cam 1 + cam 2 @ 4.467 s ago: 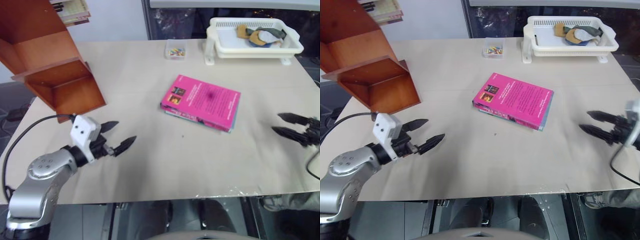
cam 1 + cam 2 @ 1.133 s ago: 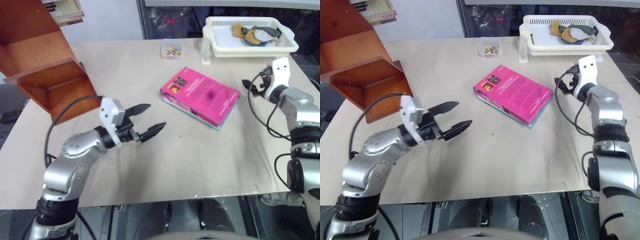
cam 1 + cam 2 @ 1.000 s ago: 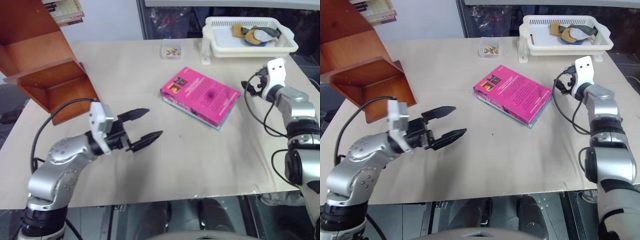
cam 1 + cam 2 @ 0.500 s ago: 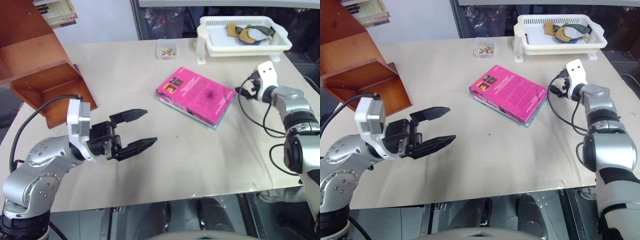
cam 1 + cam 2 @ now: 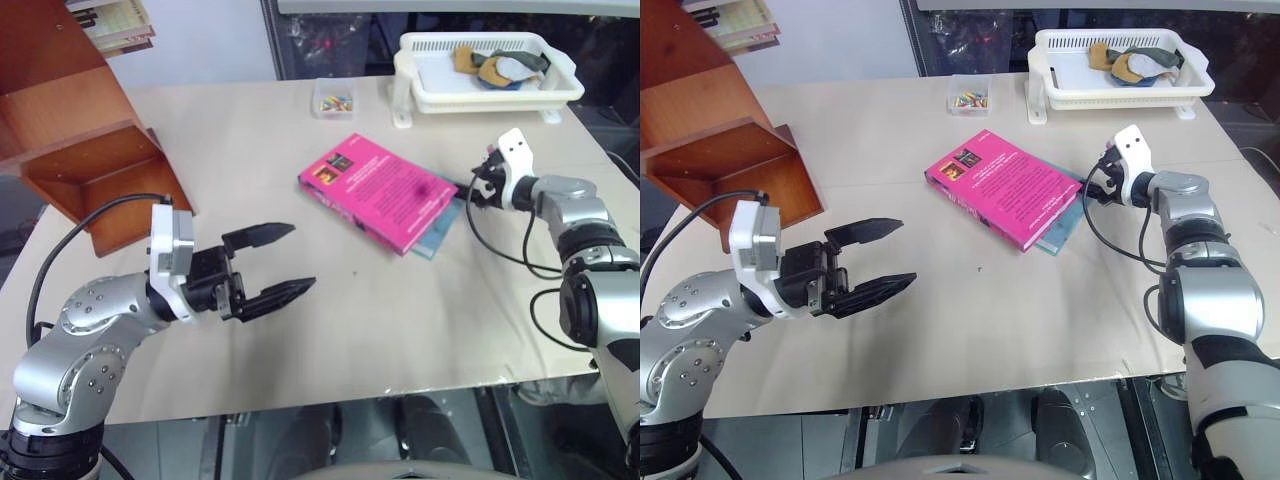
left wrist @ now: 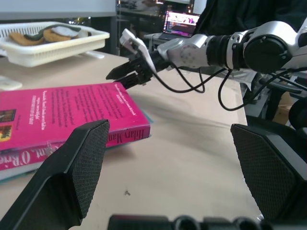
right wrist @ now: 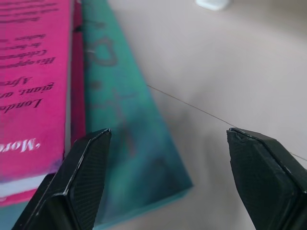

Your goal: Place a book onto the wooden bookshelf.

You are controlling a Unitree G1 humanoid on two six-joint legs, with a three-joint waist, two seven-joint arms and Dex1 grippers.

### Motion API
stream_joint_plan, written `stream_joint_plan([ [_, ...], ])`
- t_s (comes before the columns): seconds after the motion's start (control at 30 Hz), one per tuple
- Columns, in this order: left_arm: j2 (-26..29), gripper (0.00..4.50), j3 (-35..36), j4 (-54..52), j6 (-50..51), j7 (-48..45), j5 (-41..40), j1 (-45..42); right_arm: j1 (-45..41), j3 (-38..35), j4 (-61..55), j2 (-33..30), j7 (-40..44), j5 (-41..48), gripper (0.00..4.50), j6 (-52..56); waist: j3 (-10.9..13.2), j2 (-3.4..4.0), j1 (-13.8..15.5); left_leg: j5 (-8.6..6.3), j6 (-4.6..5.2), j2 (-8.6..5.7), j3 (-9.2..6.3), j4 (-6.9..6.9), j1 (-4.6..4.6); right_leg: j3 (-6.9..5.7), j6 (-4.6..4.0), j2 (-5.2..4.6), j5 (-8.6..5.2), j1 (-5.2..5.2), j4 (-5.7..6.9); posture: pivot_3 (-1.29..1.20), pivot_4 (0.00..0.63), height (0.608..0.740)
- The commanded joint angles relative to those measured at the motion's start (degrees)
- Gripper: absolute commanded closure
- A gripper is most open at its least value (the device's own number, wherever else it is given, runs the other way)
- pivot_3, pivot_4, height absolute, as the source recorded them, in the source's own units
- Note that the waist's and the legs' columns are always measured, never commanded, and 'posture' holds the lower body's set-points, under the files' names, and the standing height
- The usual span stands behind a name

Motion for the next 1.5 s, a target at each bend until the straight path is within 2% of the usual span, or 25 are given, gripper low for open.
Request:
stream_joint_plan([
  [0.03, -0.07, 0.0, -0.15, -0.12, -1.3, -0.63, 0.69, 0.61, 0.13, -0.5, -3.5, -1.01, 3.29, 1.01, 0.54, -0.32, 0.0, 0.0, -0.01, 0.0, 0.0, 0.0, 0.0, 0.0, 0.0, 0.0, 0.0, 0.0, 0.0, 0.0, 0.0, 0.0, 0.15, 0.74],
  [0.37, -1.0, 0.0, -1.58, 1.63, -1.27, -0.72, 1.79, 1.62, 3.71, 0.28, -9.28, -2.75, 9.89, 1.43, 0.54, 2.39, 0.0, 0.0, 0.08, 0.0, 0.0, 0.0, -0.01, 0.0, 0.0, 0.0, 0.0, -0.02, 0.0, 0.0, 0.0, 0.0, 0.15, 0.74],
  [0.43, -1.43, 0.0, -1.79, 1.93, -1.05, -0.42, 1.7, 1.45, 5.48, -0.04, -11.37, -3.57, 8.11, 1.36, 0.54, 3.11, 0.0, 0.0, 0.11, 0.0, 0.0, 0.0, -0.01, 0.0, 0.0, -0.01, 0.0, -0.02, 0.0, 0.0, -0.01, 0.0, 0.15, 0.74],
  [0.53, -1.97, 0.0, -2.69, 2.44, -0.62, 0.63, 2.13, 0.63, 8.99, 0.02, -17.02, -5.39, 7.53, 1.48, 0.54, 5.33, 0.0, 0.01, 0.31, 0.0, 0.0, -0.01, -0.02, 0.01, 0.0, -0.02, 0.0, -0.05, 0.0, 0.0, 0.01, 0.0, 0.15, 0.74],
  [0.63, -3.37, 0.0, -3.54, 3.7, 2.55, 5.62, 1.93, -0.65, 14.25, -1.56, -27.78, -8.88, 9.58, 4.1, 0.54, 10.96, 0.0, 0.01, 0.44, 0.0, 0.0, -0.01, -0.02, 0.02, 0.0, -0.02, 0.0, -0.05, 0.0, 0.0, 0.02, 0.0, 0.15, 0.74],
  [0.77, -8.51, 0.0, -3.86, 5.14, 7.84, 15.56, -1.18, -3.39, 23.57, -4.73, -45.84, -14.31, 12.9, 10.06, 0.54, 19.37, 0.0, 0.02, 1.12, -0.01, 0.02, -0.03, -0.09, 0.02, -0.05, -0.07, 0.01, -0.1, 0.0, 0.01, 0.0, 0.0, 0.15, 0.74],
  [0.9, -12.78, 0.0, -5.85, 6.51, 11.64, 24.26, 0.35, -6.22, 34.62, -10.13, -64.86, -18.66, 17.53, 20.12, 0.54, 28.09, -0.01, 0.03, 1.76, -0.01, 0.02, 0.0, -0.11, 0.05, -0.05, -0.09, 0.01, -0.07, 0.0, 0.02, 0.04, 0.0, 0.15, 0.74],
  [1.0, -18.51, 0.0, -6.12, 9.06, 14.78, 32.43, -0.96, -9.21, 43.71, -15.97, -76.12, -20.5, 18.62, 27.92, 0.54, 34.12, -0.02, 0.02, 2.09, -0.02, 0.03, 0.0, -0.15, 0.07, -0.03, -0.13, 0.02, -0.07, 0.0, 0.08, 0.04, 0.0, 0.15, 0.74],
  [1.07, -24.82, 0.0, -6.88, 12.17, 17.66, 41.05, -0.77, -12.51, 51.71, -22.72, -83.21, -20.85, 20.23, 35.79, 0.54, 39.34, -0.06, -0.04, 2.75, -0.02, 0.04, -0.02, -0.16, 0.12, -0.04, -0.14, 0.03, -0.08, 0.01, 0.13, 0.03, 0.0, 0.15, 0.74],
  [1.13, -27.61, 0.0, -7.25, 13.52, 20.09, 44.68, -0.92, -14.62, 55.64, -28.13, -87.58, -19.43, 20.16, 41.85, 0.54, 40.33, -0.05, -0.07, 3.35, -0.03, 0.05, -0.05, -0.18, 0.18, -0.03, -0.16, 0.04, -0.09, 0.02, 0.18, 0.04, 0.0, 0.15, 0.74],
  [1.3, -31.6, 0.0, -5.98, 18.45, 23.84, 49.31, -1.89, -20.72, 65.09, -36.22, -95.87, -21.42, 18.79, 51.02, 0.54, 46.83, -0.08, -0.13, 3.33, -0.03, 0.04, -0.03, -0.17, 0.22, 0.02, -0.16, 0.04, -0.01, 0.02, 0.18, 0.15, 0.0, 0.15, 0.74],
  [1.4, -33.92, 0.0, -5.19, 22.21, 23.51, 50.45, -1.43, -24.42, 68.25, -38.93, -98.51, -21.15, 16.64, 54.02, 0.54, 47.43, -0.1, -0.17, 3.42, -0.02, 0.04, -0.04, -0.17, 0.24, 0.04, -0.17, 0.04, -0.01, 0.02, 0.22, 0.16, 0.0, 0.15, 0.74],
  [1.5, -38.12, 0.0, -1.54, 28.21, 24.03, 54.11, -4.02, -28.89, 70.44, -39.58, -99.68, -21.03, 14.92, 54.47, 0.54, 46.42, -0.11, -0.24, 3.46, -0.02, 0.04, -0.09, -0.14, 0.3, 0.06, -0.16, 0.05, -0.02, 0.02, 0.26, 0.16, 0.0, 0.15, 0.74],
])
